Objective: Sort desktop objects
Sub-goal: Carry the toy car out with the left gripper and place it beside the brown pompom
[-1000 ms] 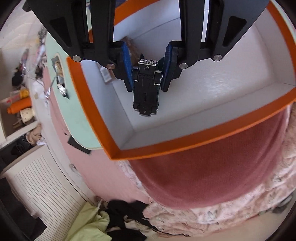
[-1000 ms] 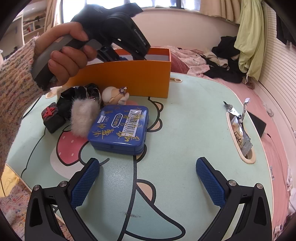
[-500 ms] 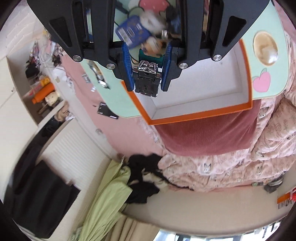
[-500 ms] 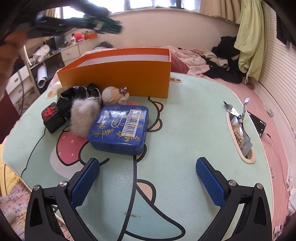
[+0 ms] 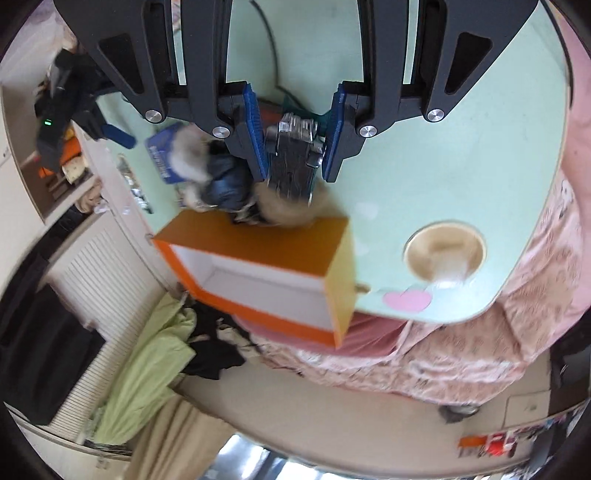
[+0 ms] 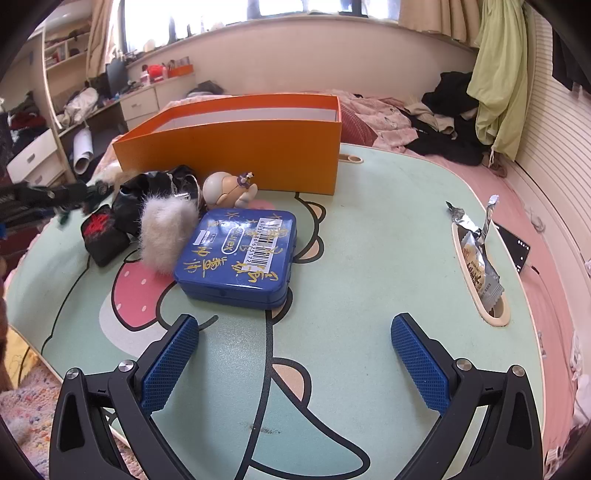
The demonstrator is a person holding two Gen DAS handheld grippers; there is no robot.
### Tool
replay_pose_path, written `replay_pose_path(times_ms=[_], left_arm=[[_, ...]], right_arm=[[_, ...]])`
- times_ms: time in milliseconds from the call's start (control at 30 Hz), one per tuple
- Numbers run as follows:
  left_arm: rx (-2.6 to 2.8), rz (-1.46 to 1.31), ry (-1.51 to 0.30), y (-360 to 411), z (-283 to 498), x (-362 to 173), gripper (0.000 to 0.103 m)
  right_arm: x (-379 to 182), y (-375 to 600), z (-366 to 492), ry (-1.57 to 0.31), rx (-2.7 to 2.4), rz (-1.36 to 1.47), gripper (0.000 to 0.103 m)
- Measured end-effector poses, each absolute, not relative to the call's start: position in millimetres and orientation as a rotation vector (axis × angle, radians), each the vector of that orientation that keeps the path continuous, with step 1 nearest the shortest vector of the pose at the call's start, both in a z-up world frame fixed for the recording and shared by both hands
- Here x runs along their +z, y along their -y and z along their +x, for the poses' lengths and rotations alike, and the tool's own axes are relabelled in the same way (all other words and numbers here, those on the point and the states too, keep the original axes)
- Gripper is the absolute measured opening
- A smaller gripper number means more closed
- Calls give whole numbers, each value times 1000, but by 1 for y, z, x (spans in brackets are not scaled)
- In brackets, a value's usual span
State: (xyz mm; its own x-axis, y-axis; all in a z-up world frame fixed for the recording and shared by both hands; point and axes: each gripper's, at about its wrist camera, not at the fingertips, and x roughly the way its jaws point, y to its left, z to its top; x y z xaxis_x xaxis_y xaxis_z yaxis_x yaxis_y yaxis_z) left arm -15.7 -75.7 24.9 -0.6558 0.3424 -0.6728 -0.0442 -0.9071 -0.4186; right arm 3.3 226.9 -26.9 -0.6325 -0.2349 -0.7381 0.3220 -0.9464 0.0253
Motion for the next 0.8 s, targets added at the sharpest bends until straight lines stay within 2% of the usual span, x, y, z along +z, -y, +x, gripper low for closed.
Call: replay_pose_path(times_ms=[33, 67, 167, 300, 367, 467, 567, 633, 667, 733, 800], left_arm=[[2608, -1210, 579, 77, -18, 18, 40], [2595, -1231, 606, 77, -20, 12, 53], [2599, -1208, 544, 65, -11, 11, 69], [2678, -1130, 324, 46, 12, 29, 72], [2738, -1089, 235, 38, 28, 38, 83], [2765, -1138, 79, 22, 39, 39, 83], [2711, -1244, 48, 10, 43, 25, 83], [2728, -1359, -35, -1, 36, 7, 83], [2766, -1371, -63, -3, 32, 0, 94], [2821, -1353, -18, 0, 27, -11, 103], [2821, -1339, -21, 1, 23, -17, 103]], right_arm=[[-27, -227, 3, -157, -2584, 1146, 103], [-27, -227, 4, -157, -2585, 1145, 103], [-28, -227, 4, -156, -2585, 1145, 103], [-28, -227, 4, -156, -2585, 1145, 103], [-28, -227, 4, -156, -2585, 1145, 103], [-28, -227, 4, -156, -2585, 1145, 103], [-28, -227, 4, -155, -2585, 1145, 103], [-28, -227, 4, -155, -2586, 1146, 103], [-28, -227, 5, -159, -2588, 1145, 103], [-29, -229, 4, -160, -2589, 1148, 103], [-29, -229, 4, -160, -2589, 1150, 103]])
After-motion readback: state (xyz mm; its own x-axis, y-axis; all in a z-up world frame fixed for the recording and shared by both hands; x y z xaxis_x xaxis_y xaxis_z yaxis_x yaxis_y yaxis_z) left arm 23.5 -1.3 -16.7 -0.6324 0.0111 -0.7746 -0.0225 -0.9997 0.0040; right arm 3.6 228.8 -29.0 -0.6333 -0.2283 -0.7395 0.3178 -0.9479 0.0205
